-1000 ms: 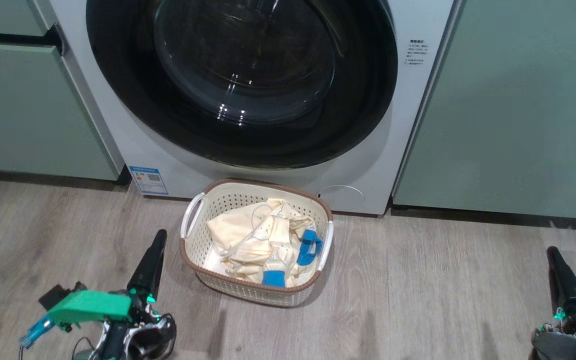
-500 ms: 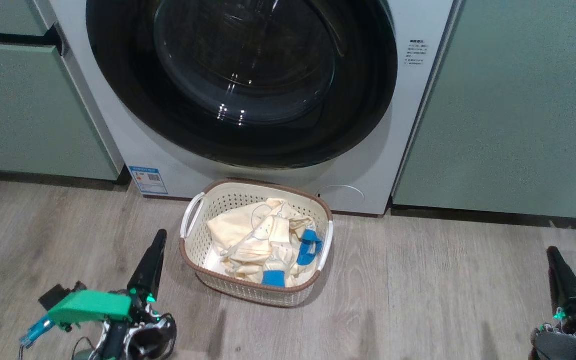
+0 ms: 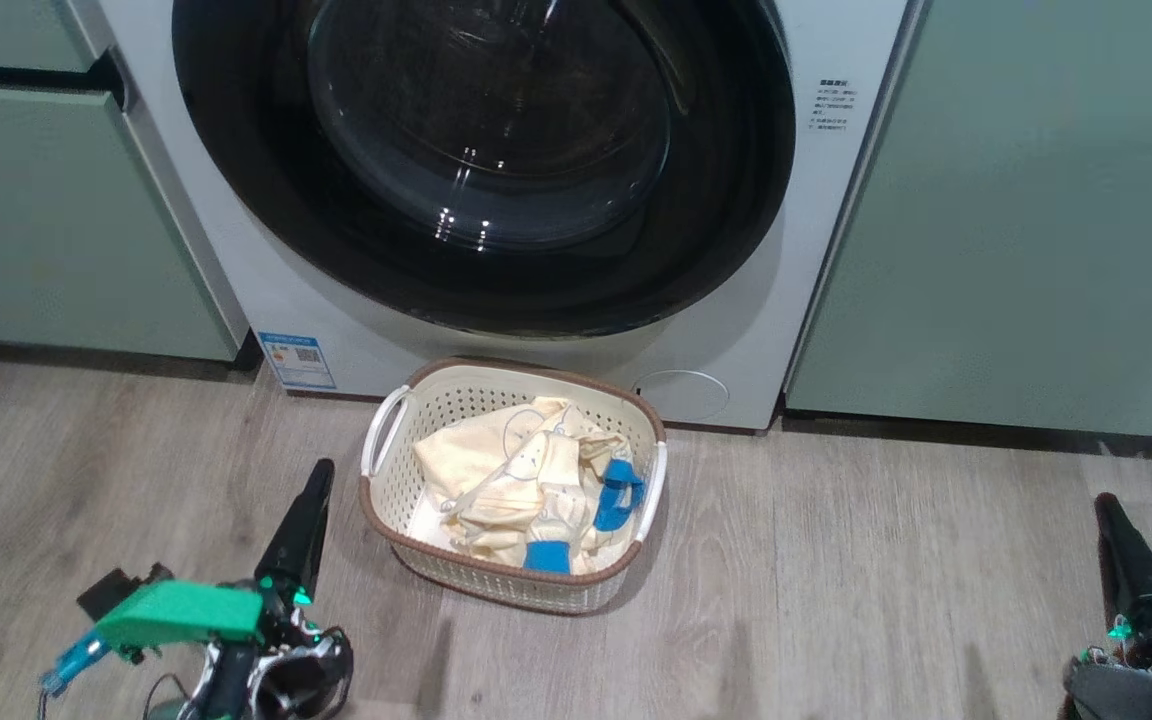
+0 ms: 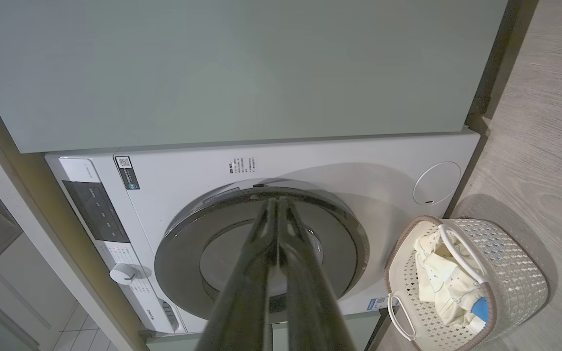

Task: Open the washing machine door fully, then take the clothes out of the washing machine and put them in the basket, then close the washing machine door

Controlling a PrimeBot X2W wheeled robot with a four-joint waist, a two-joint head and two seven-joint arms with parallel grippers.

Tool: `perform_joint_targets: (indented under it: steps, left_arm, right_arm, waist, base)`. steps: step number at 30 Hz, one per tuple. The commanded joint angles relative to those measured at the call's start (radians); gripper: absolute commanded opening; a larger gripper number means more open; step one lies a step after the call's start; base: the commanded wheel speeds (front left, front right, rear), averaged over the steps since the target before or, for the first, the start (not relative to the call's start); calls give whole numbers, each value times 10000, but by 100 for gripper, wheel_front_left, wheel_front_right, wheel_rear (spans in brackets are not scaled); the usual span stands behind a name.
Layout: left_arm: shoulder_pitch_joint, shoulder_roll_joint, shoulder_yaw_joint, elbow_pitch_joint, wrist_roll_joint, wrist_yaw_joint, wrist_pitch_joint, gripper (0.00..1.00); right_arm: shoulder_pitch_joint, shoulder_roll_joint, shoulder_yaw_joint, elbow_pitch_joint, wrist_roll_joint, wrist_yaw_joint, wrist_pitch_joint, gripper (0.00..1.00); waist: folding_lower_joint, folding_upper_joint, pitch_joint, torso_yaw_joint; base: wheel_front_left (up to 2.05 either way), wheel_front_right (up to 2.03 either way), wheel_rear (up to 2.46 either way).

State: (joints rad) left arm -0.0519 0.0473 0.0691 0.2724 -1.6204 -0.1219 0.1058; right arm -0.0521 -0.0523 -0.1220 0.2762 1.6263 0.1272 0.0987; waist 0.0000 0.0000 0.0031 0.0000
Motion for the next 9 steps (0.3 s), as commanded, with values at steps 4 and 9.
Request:
perform_joint_targets:
  steps: [4,9]
  left_arm:
    - [-557,64,407,-274,86,-88,43,0]
    - [-558,62,411,-274,89,-88,46,0]
  right_arm:
    - [-550,-43,164,-319,-111,35,80,0]
    - [-551,-39,157,-318,-116,35,86,0]
  waist:
    - [0,0,0,0]
    - [0,0,0,0]
  base:
    - [0,0,0]
    - [0,0,0]
